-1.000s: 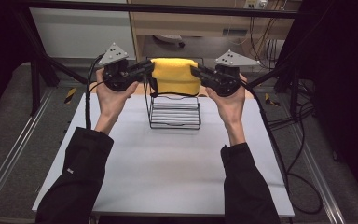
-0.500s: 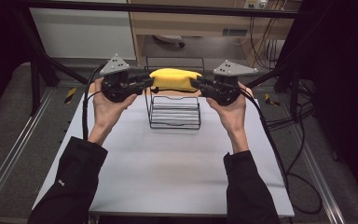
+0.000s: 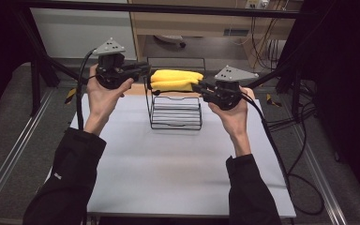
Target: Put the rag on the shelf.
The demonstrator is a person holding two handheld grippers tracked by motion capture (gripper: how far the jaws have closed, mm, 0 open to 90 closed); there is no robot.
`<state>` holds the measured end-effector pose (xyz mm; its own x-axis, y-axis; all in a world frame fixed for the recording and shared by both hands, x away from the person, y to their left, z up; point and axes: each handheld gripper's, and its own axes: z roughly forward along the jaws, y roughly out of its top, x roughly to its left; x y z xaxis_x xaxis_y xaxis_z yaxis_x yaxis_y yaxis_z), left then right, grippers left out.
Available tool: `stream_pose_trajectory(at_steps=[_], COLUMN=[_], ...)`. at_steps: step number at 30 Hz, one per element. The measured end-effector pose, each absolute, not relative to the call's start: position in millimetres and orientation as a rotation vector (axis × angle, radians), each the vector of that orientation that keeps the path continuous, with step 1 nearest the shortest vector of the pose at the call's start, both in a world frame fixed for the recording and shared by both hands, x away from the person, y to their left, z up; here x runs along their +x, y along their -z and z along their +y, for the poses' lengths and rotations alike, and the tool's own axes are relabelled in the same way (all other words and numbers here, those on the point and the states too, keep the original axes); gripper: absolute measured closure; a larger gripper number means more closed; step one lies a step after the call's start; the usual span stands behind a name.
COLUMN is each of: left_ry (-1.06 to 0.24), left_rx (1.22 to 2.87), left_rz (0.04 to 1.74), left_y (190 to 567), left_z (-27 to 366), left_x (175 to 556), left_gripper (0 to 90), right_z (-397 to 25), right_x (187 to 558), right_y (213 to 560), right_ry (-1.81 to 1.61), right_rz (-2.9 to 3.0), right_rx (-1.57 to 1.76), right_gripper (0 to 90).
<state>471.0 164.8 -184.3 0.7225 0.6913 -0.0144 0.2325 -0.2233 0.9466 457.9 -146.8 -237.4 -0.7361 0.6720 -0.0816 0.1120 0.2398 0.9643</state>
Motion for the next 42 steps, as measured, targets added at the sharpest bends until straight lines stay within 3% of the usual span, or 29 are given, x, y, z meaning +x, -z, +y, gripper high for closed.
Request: stream_pose_trajectory(at_steps=[6, 11, 16, 20, 24, 27, 29, 30, 31, 32, 33, 36, 37, 38, 42], left_ry=[-0.467, -0.464, -0.466, -0.479, -0.485, -0.498, -0.504, -0.506, -0.506, -0.515, -0.515, -0.528, -0.528, -0.538, -0.539], left_rx=[1.847, 1.885, 1.902, 1.9, 1.914, 1.929, 1.938, 1.943, 1.943, 1.948, 1.948, 1.946, 1.946, 1.952, 1.958], left_rz=[0.749, 0.731, 0.73, 0.729, 0.723, 0.724, 0.719, 0.713, 0.713, 0.71, 0.71, 0.703, 0.703, 0.699, 0.702], left_y=[195, 204, 215, 221, 228, 231, 233, 236, 236, 239, 239, 246, 246, 249, 256], left_z=[155, 152, 152, 152, 150, 148, 147, 145, 145, 144, 144, 144, 144, 144, 142], left_x=[479, 476, 475, 474, 474, 475, 475, 474, 474, 474, 474, 473, 473, 473, 474], left_gripper=[88.8, 89.8, 89.9, 90.0, 90.0, 90.0, 90.0, 90.0, 90.0, 90.0, 90.0, 90.0, 89.9, 90.0, 89.9], right_z=[-148, -149, -148, -149, -151, -151, -149, -147, -147, -144, -144, -136, -136, -134, -136], right_x=[457, 455, 452, 449, 445, 443, 442, 443, 443, 446, 446, 452, 452, 455, 461], right_y=[239, 241, 242, 241, 235, 232, 230, 231, 231, 236, 236, 249, 249, 256, 267], right_ry=[-1.499, -1.491, -1.491, -1.497, -1.575, -1.606, -1.599, -1.581, -1.581, -1.561, -1.561, -1.502, -1.502, -1.492, -1.477], right_rz=[2.044, 2.055, 2.069, 2.074, 2.053, 2.037, 2.036, 2.05, 2.05, 2.08, 2.08, 2.132, 2.132, 2.145, 2.131], right_rx=[0.691, 0.689, 0.695, 0.723, 0.752, 0.754, 0.749, 0.754, 0.754, 0.776, 0.776, 0.816, 0.816, 0.838, 0.897], right_gripper=[78.5, 76.8, 66.2, 46.6, 36.4, 35.4, 40.5, 53.6, 53.6, 65.6, 65.6, 82.0, 82.0, 88.1, 90.0])
